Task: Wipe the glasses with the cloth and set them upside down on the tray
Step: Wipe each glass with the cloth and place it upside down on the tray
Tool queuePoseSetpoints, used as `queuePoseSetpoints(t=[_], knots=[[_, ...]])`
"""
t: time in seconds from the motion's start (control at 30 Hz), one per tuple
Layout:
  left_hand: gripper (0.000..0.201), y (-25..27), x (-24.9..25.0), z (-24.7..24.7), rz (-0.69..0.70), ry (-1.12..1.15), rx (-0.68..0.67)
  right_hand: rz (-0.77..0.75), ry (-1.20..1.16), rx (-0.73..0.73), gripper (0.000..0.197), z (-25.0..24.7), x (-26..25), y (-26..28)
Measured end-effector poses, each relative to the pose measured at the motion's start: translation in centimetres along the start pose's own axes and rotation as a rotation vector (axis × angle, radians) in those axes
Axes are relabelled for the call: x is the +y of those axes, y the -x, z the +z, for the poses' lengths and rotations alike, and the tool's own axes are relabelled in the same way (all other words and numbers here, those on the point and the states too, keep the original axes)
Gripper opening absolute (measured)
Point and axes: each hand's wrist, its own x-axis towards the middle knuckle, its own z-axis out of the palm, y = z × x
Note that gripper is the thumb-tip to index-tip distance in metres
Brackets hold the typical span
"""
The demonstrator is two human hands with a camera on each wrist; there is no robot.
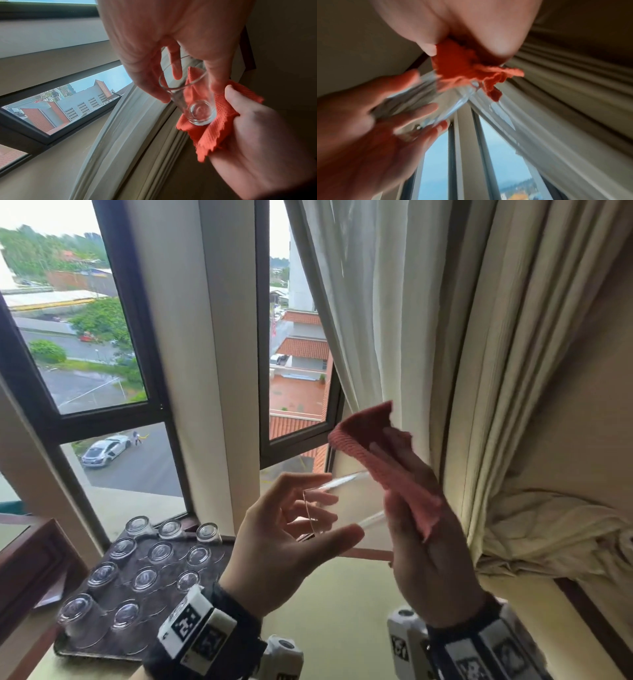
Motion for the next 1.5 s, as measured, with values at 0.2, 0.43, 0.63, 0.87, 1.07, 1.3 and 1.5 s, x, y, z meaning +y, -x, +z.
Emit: queuePoseSetpoints(t=[0.2,0.43,0.63,0.87,1.07,1.3,1.5], knots=[[0.068,0.4,1.1,0.8,0.061,0.055,-0.006,0.562,-0.357,0.14,0.072,-2.7,0.6,0.3],[0.073,-0.3,0.5,0.4,0.008,-0.044,0.004,0.109,-0.027,0.134,0.048,0.5,-0.2,2.1],[0.068,1.2,0.7,1.3,0.005,0.022,-0.023,0.354,-0.268,0.119,0.038,-2.8,0.2,-0.9],[0.076,0.6,0.1,2.2,-0.167,0.136,0.055,0.644,-0.447,0.202,0.074,0.5,1.4,2.6],[0.073,0.2,-0.3,2.8,-0.36,0.04,-0.027,0.37,-0.186,0.05,0.065,1.8,0.6,2.7],[0.055,-1.0,1.0,0.9,-0.398,0.378,-0.022,0.024,-0.004,0.009,0.045,2.6,1.6,3.9],[0.033,-2.3,2.8,0.6,-0.379,0.523,-0.106,-0.085,0.411,-0.099,0.05,3.5,2.5,5.2]])
